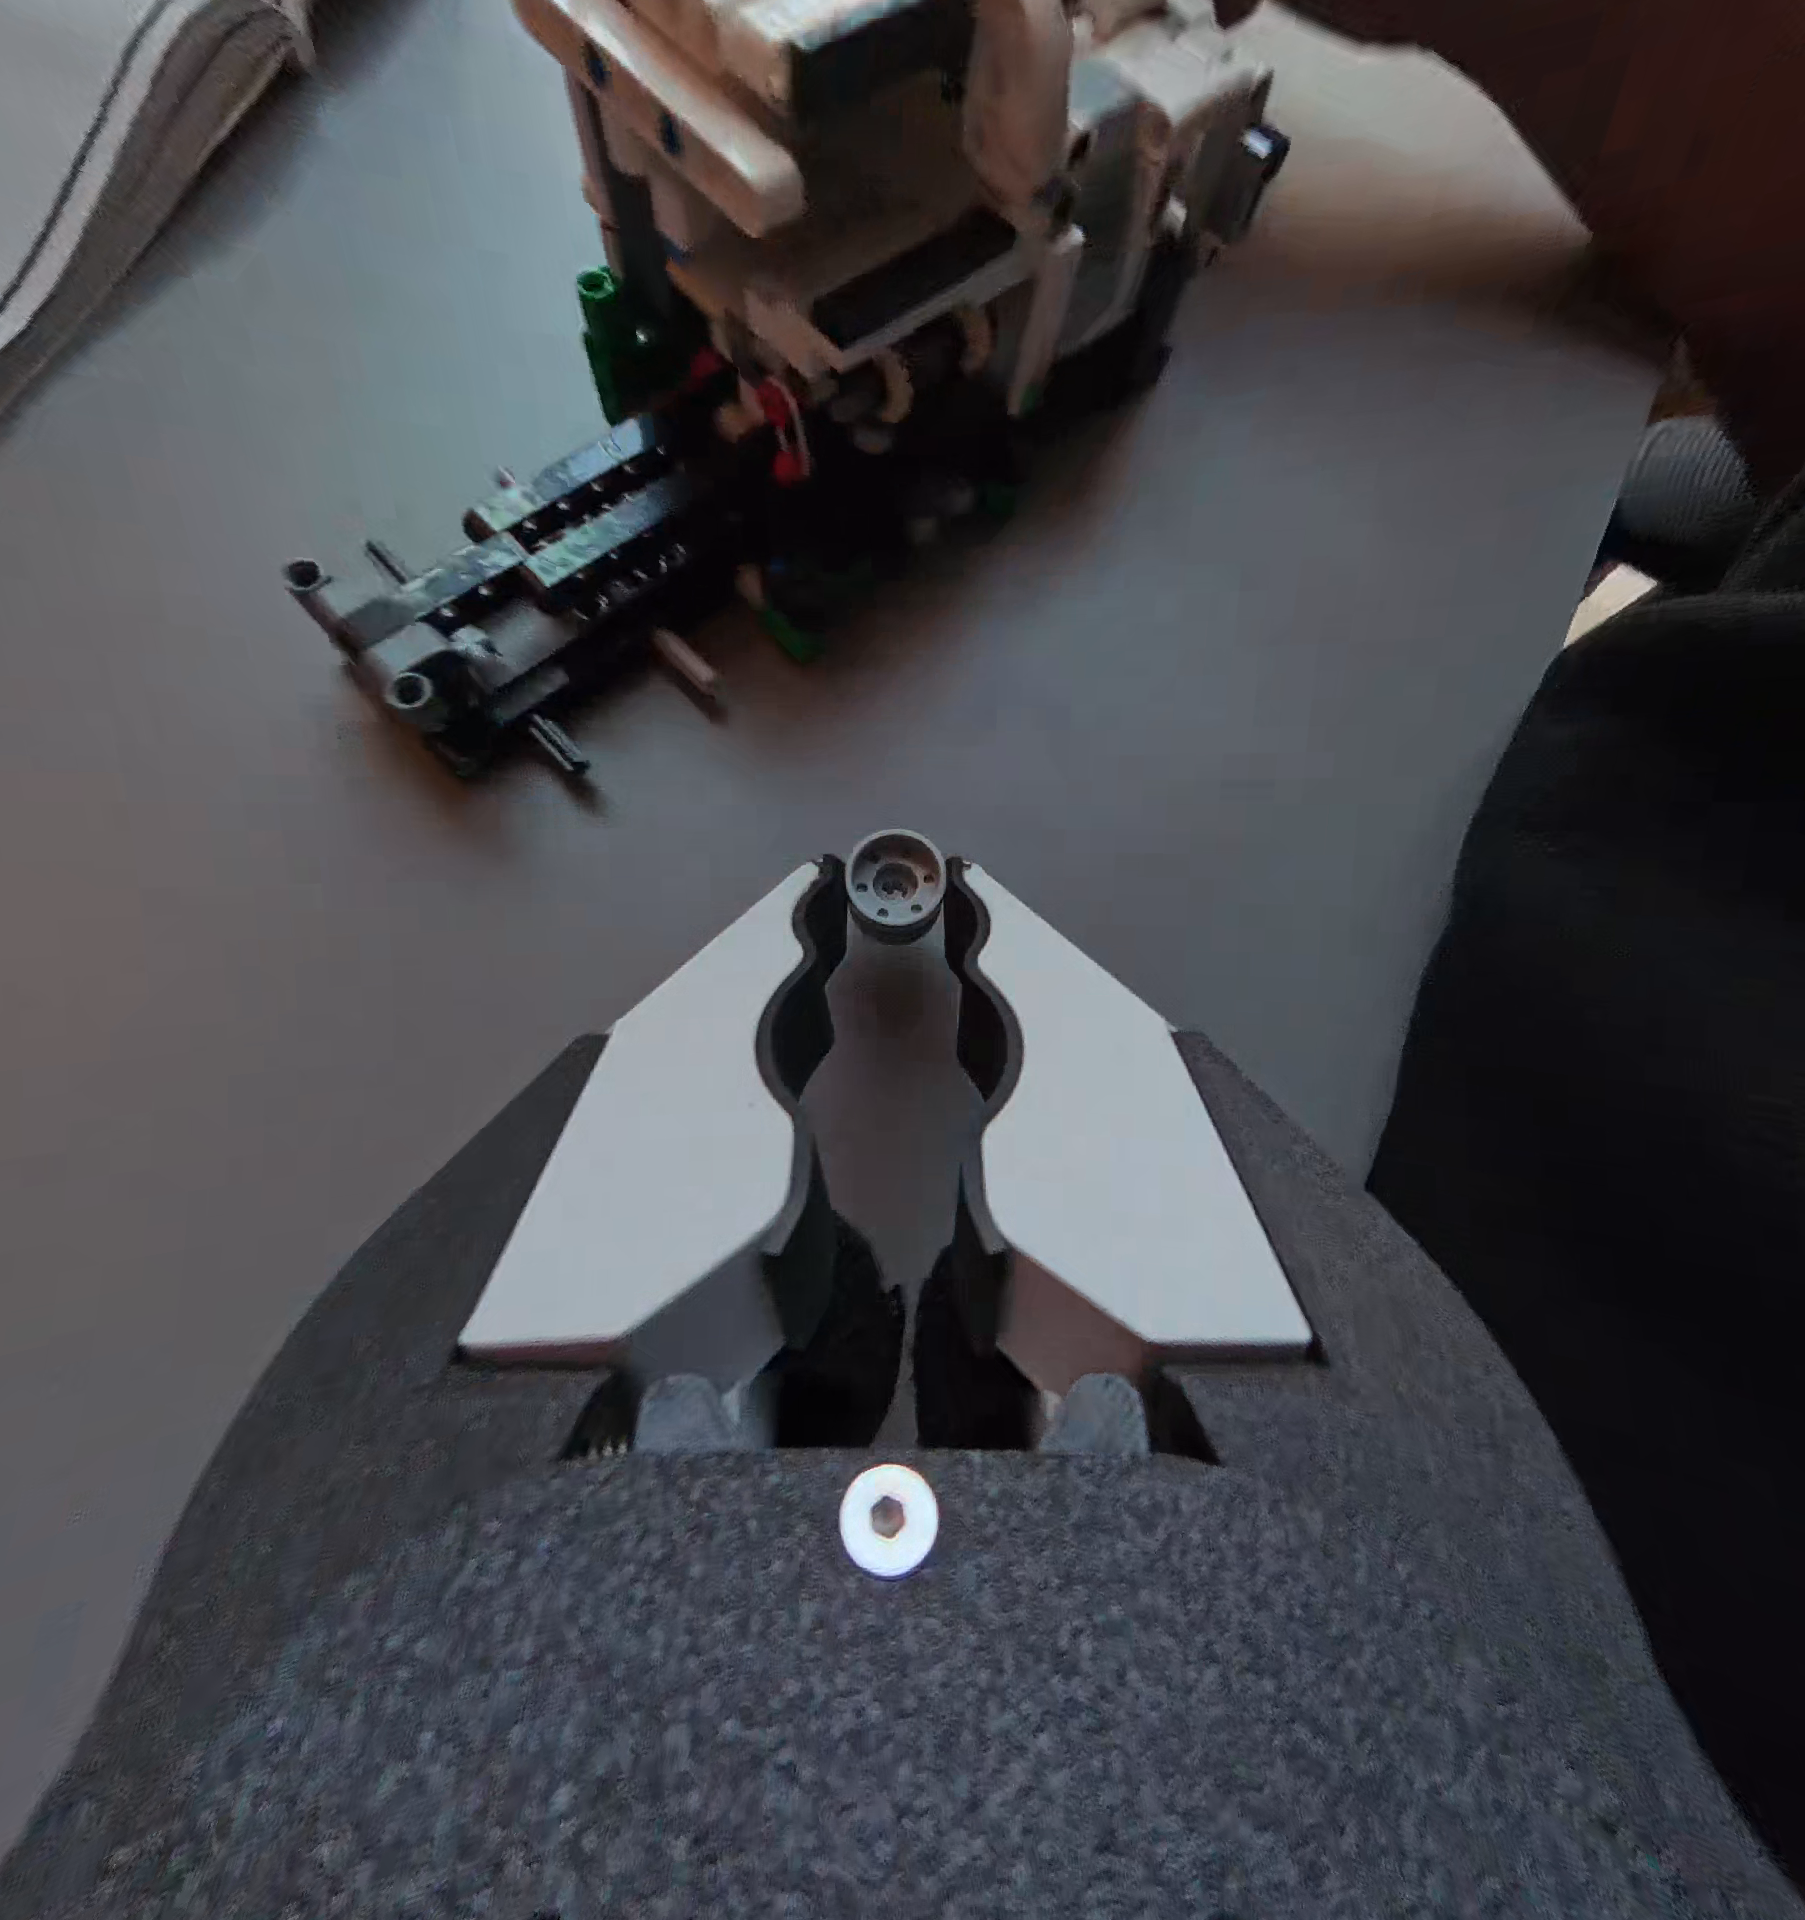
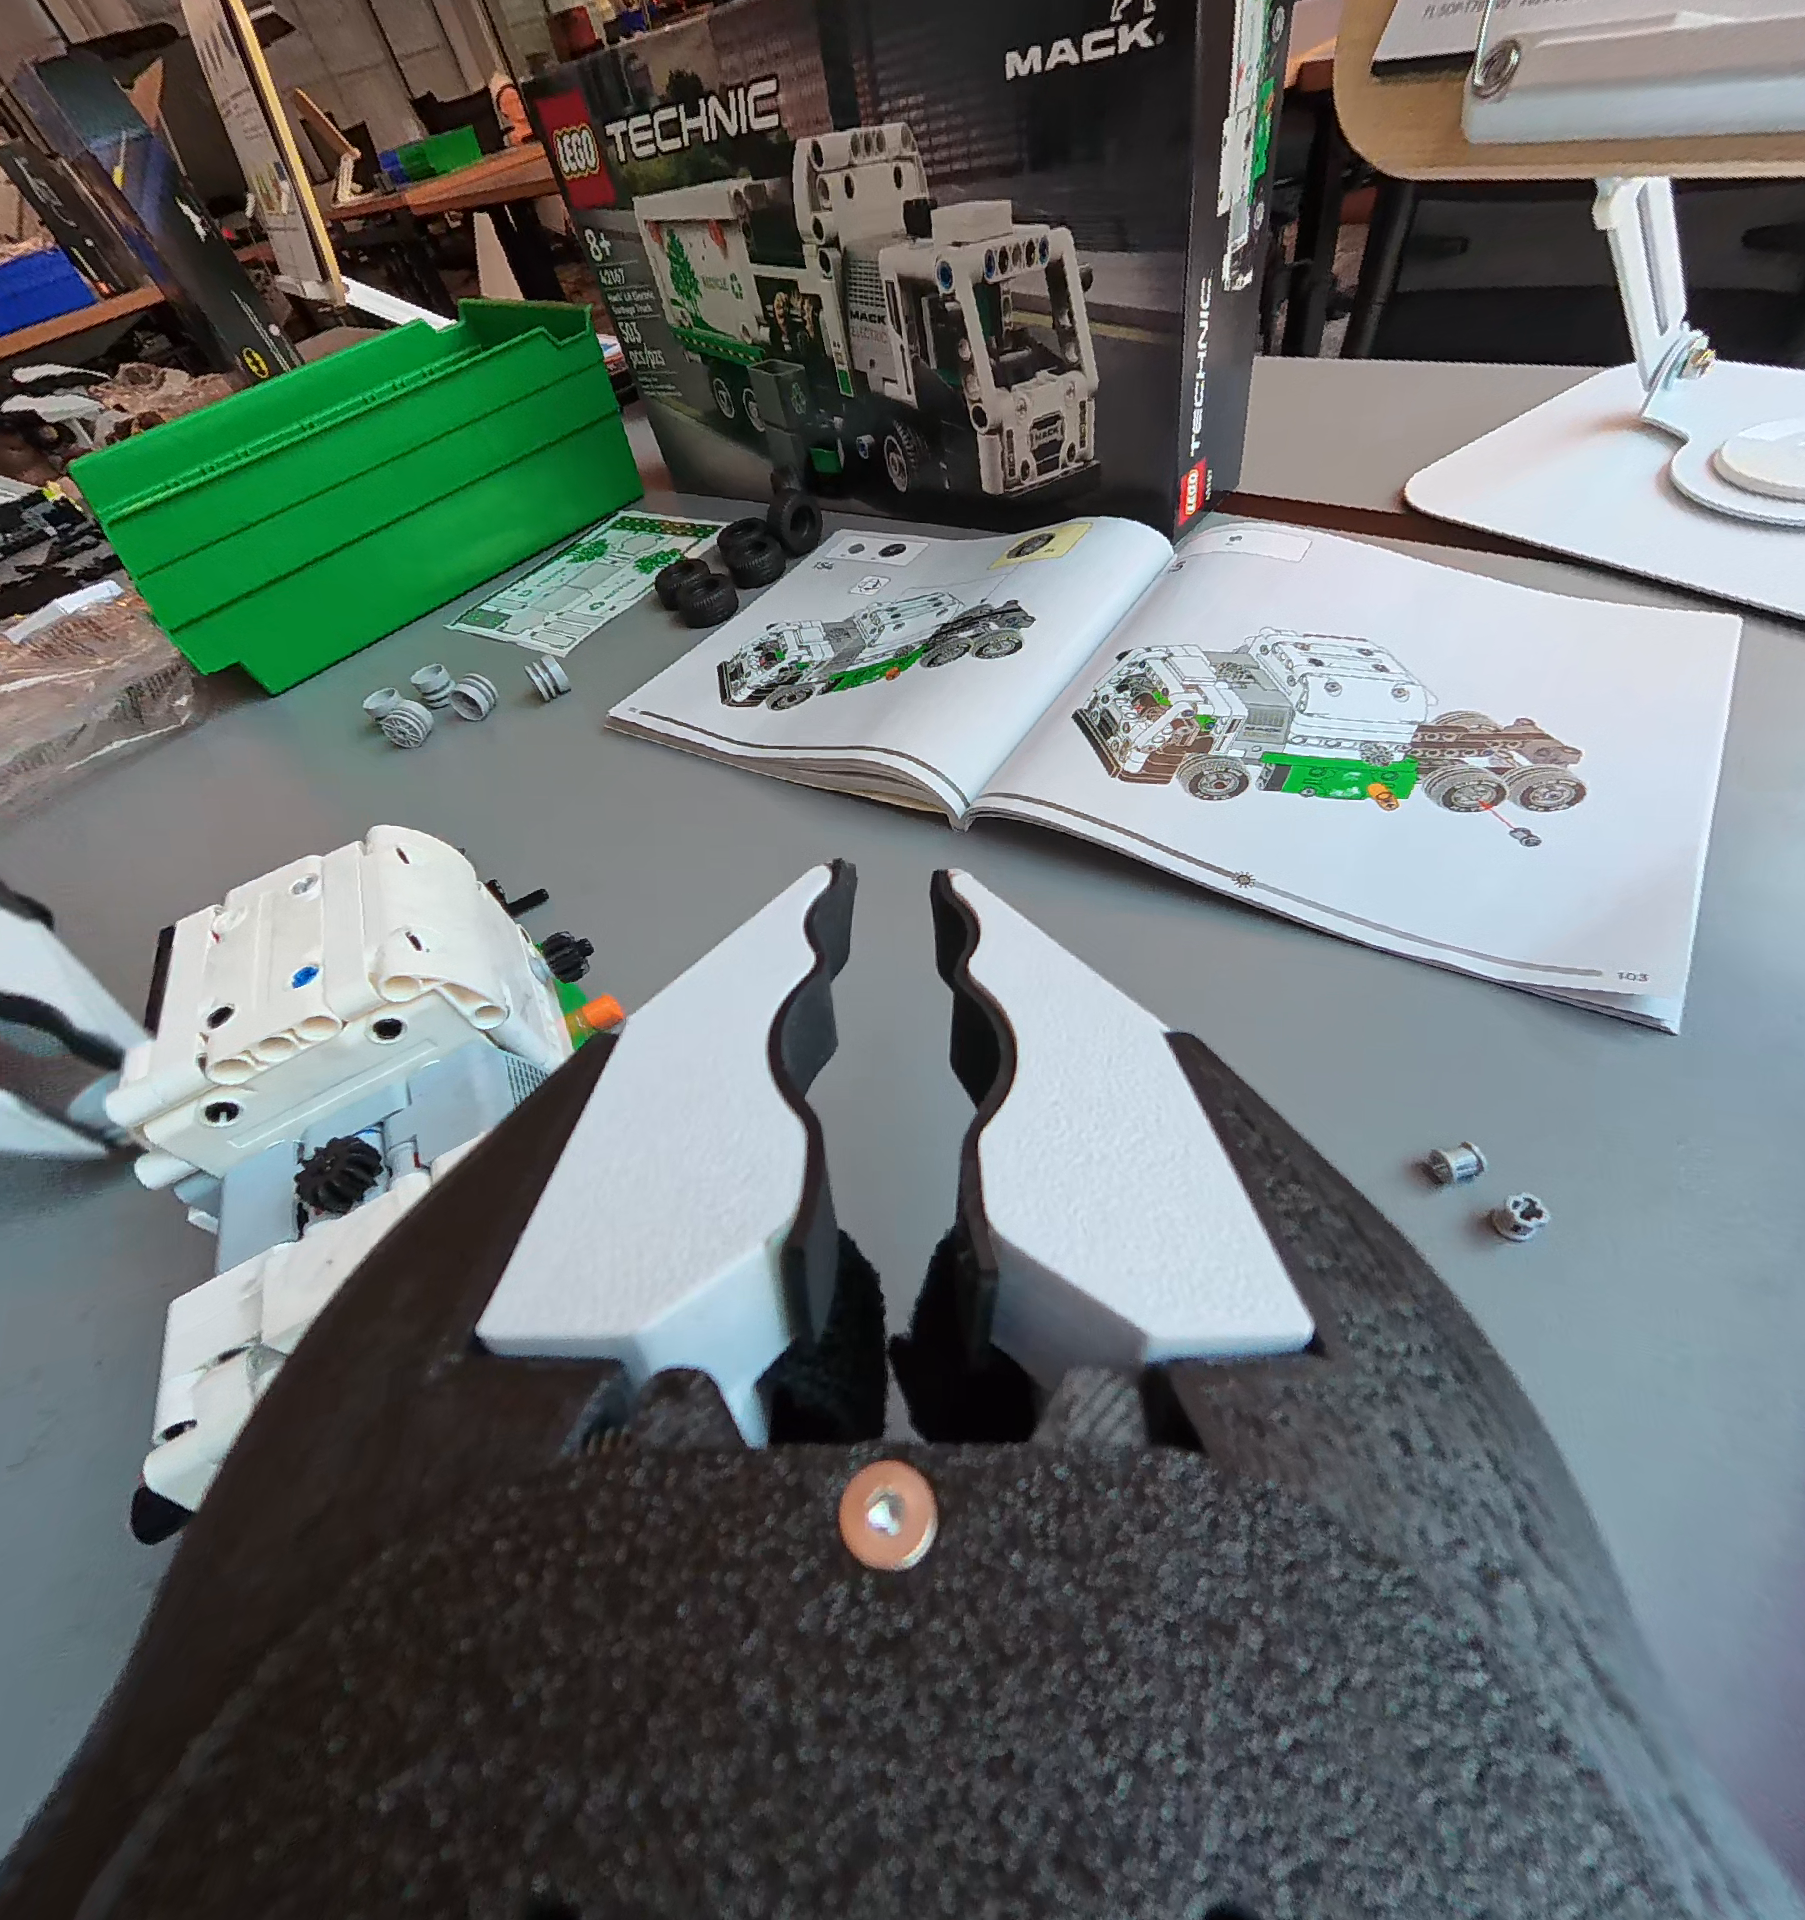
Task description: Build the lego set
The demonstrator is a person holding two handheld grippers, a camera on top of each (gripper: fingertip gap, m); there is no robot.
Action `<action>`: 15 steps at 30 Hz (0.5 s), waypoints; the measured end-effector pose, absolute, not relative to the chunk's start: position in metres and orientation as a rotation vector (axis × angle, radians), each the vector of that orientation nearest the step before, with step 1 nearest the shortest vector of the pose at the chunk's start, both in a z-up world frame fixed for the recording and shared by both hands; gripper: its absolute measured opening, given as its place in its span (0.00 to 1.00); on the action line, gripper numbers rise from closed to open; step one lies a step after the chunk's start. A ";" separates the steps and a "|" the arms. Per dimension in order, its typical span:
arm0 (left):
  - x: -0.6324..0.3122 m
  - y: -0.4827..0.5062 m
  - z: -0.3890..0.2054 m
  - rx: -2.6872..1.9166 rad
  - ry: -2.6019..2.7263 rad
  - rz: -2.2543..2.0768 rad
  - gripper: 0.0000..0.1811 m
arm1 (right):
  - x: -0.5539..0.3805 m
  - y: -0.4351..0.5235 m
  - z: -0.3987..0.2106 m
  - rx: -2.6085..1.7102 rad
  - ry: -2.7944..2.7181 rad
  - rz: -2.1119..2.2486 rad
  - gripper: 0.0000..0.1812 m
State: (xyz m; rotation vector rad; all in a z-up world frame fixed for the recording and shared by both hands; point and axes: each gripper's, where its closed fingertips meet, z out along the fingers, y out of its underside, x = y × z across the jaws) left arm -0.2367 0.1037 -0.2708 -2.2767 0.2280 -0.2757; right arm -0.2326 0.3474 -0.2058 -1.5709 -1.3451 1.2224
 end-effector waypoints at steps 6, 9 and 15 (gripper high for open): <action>-0.220 0.109 -0.286 -2.325 0.306 -0.197 0.09 | -0.231 0.348 -0.201 -1.561 -1.319 1.253 0.08; -0.222 0.110 -0.287 -2.326 0.302 -0.164 0.09 | -0.231 0.349 -0.201 -1.557 -1.317 1.246 0.08; -0.228 0.116 -0.287 -2.319 0.257 -0.144 0.09 | -0.203 0.268 -0.168 -1.323 -1.697 1.521 0.36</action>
